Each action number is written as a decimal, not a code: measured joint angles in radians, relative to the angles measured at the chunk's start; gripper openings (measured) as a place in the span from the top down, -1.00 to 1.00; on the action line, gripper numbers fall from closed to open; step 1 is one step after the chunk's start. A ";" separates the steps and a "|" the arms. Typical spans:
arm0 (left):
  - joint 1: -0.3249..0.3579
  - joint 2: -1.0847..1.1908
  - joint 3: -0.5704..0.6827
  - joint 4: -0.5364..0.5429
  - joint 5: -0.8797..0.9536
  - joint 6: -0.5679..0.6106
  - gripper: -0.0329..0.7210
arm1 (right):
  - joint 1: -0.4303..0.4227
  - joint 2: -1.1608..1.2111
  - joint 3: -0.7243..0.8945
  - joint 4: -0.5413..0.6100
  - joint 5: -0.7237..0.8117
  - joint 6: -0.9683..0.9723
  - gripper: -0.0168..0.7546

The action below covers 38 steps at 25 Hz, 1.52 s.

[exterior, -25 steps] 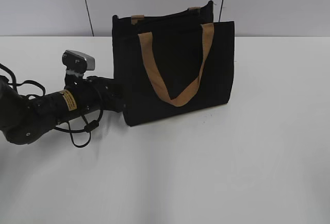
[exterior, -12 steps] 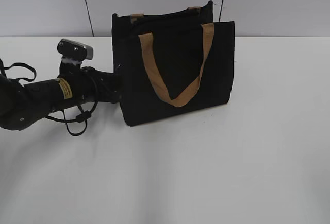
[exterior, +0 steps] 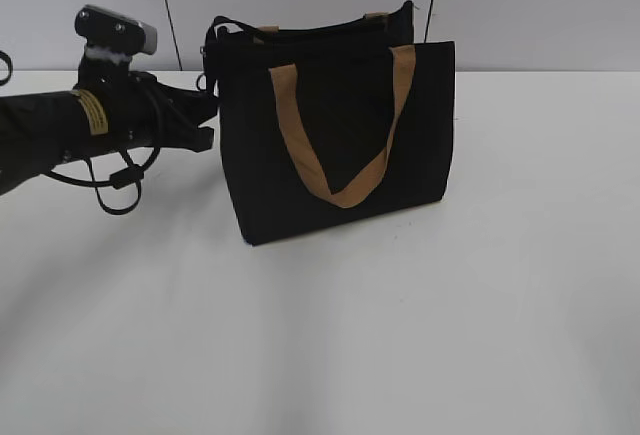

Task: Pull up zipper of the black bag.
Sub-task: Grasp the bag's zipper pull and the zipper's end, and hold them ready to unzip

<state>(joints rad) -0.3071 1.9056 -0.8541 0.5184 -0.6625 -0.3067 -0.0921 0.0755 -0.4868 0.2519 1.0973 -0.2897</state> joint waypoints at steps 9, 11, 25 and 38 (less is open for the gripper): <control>0.000 -0.213 0.000 0.054 0.144 0.054 0.87 | 0.000 0.133 -0.060 0.033 -0.001 -0.079 0.03; 0.000 -0.252 0.000 0.096 0.177 0.066 0.87 | 0.000 0.154 -0.063 0.043 -0.006 -0.098 0.03; -0.009 -0.447 0.001 0.370 0.294 0.081 0.87 | 0.000 0.356 -0.063 0.454 -0.153 -0.410 0.03; -0.114 -0.486 0.001 0.402 0.402 0.082 0.87 | 0.000 0.594 -0.100 0.786 -0.217 -0.743 0.03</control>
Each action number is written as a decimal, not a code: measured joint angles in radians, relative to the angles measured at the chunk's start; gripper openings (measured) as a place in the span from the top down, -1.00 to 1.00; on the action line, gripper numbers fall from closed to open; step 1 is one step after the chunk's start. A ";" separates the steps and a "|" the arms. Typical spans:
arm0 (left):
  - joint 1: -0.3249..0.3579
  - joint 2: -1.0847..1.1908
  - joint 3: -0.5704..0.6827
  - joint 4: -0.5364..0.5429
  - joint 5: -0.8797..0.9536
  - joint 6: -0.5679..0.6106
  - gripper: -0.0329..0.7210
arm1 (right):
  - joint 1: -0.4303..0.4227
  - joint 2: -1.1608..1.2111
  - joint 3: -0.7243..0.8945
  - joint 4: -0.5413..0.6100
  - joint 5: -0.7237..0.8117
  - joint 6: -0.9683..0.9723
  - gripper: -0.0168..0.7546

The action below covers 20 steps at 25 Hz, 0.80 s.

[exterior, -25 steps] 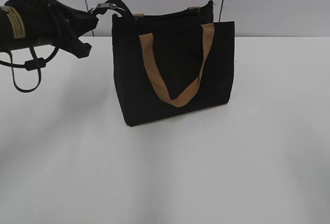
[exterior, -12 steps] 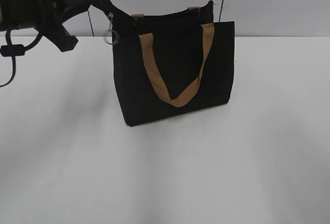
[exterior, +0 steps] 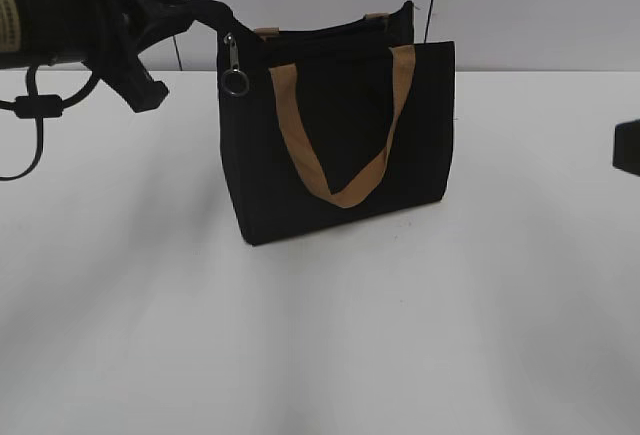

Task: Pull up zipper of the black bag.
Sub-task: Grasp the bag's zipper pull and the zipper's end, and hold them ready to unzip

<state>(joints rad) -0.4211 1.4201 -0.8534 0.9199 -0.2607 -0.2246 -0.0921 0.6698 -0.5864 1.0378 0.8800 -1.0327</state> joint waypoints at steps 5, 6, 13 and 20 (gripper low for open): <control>0.000 -0.009 0.000 -0.027 -0.003 0.000 0.87 | 0.000 0.101 -0.046 0.097 -0.011 -0.109 0.03; 0.000 -0.009 0.000 -0.029 -0.003 0.000 0.87 | 0.000 0.126 -0.051 0.113 -0.010 -0.127 0.03; 0.000 -0.016 0.000 -0.038 -0.015 0.000 0.87 | 0.153 0.279 -0.093 0.151 -0.090 -0.220 0.03; 0.000 -0.026 0.000 -0.057 -0.024 0.000 0.87 | 0.368 0.454 -0.186 0.153 -0.287 -0.226 0.03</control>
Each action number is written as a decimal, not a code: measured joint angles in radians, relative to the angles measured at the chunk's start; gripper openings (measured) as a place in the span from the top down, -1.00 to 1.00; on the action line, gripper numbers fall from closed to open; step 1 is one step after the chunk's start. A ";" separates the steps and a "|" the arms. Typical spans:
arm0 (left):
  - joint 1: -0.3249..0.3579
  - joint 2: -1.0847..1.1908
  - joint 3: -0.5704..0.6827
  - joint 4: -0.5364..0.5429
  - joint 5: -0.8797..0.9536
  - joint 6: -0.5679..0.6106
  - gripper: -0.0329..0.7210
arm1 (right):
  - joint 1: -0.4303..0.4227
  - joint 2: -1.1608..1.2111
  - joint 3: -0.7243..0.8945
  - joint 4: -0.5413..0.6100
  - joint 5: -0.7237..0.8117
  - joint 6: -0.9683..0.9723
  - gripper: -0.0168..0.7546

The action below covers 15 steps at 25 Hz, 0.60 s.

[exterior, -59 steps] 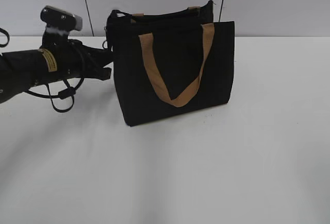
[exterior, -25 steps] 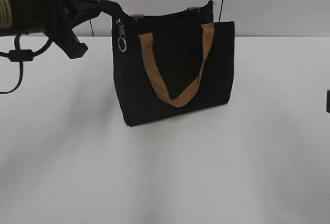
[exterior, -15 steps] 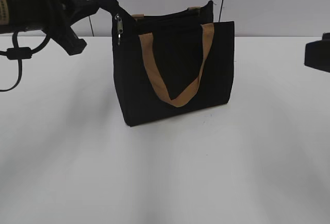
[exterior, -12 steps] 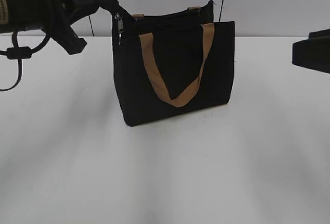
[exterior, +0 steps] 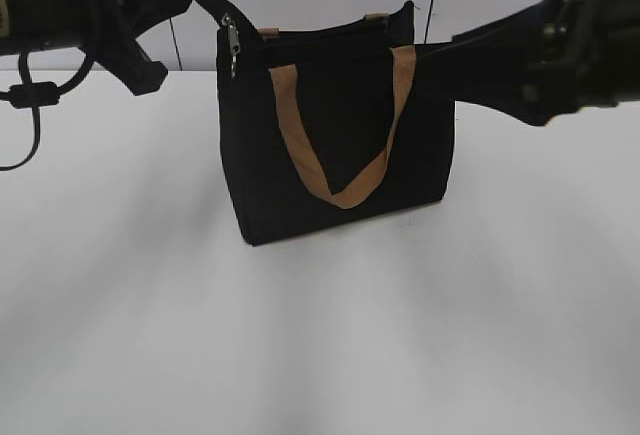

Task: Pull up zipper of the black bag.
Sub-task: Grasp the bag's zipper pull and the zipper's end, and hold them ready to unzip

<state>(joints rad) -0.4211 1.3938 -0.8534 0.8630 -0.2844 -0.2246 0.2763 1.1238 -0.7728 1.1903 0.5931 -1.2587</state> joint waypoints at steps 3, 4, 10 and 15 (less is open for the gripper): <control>0.000 0.000 0.000 -0.016 -0.018 0.000 0.87 | 0.066 0.095 -0.064 0.000 -0.056 -0.001 0.03; 0.000 0.000 0.000 -0.023 -0.026 0.000 0.87 | 0.082 0.128 -0.082 0.000 -0.072 -0.001 0.03; 0.000 -0.001 0.000 -0.077 -0.040 0.000 0.87 | 0.155 0.325 -0.218 0.000 -0.133 -0.001 0.03; 0.000 -0.001 0.000 -0.100 -0.040 0.000 0.87 | 0.210 0.460 -0.316 0.001 -0.176 -0.034 0.03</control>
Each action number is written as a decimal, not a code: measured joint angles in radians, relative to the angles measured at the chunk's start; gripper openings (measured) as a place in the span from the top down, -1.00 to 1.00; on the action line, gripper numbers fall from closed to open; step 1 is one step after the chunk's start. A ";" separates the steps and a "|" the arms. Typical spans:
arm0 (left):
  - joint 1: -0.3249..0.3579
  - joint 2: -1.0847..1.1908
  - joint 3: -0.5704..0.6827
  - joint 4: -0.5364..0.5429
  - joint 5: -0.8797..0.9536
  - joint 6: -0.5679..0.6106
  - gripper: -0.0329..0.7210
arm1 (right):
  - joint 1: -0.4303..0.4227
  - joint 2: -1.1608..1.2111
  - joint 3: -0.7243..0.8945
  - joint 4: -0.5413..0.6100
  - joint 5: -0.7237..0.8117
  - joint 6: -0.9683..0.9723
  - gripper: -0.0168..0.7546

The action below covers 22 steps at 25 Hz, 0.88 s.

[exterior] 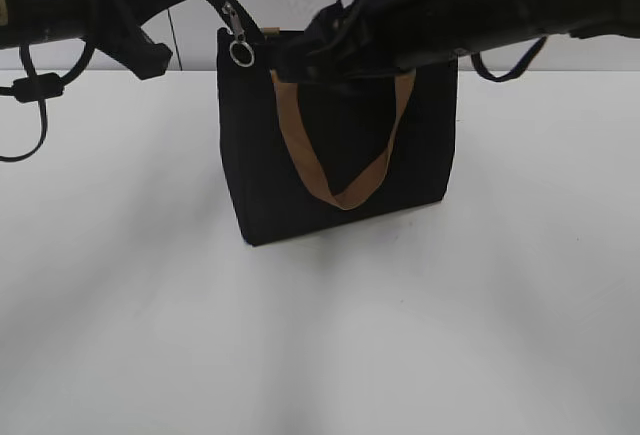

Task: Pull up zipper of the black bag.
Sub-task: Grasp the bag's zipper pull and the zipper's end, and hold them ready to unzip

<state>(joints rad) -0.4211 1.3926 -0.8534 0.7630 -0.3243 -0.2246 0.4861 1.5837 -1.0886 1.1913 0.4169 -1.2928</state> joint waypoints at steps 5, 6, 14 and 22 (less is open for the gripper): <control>0.000 0.000 0.000 -0.002 0.000 0.000 0.87 | 0.042 0.110 -0.101 0.000 -0.033 -0.048 0.03; 0.000 0.000 0.000 -0.003 0.000 0.000 0.87 | 0.044 0.130 -0.116 0.001 -0.037 -0.053 0.03; 0.000 0.000 0.000 -0.004 0.000 0.000 0.87 | 0.045 0.239 -0.211 0.001 -0.073 -0.067 0.03; 0.000 0.000 0.000 -0.007 0.000 0.000 0.87 | 0.045 0.289 -0.240 0.005 -0.073 -0.070 0.03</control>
<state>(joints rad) -0.4211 1.3926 -0.8534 0.7556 -0.3243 -0.2246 0.5309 1.8723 -1.3282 1.1966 0.3437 -1.3626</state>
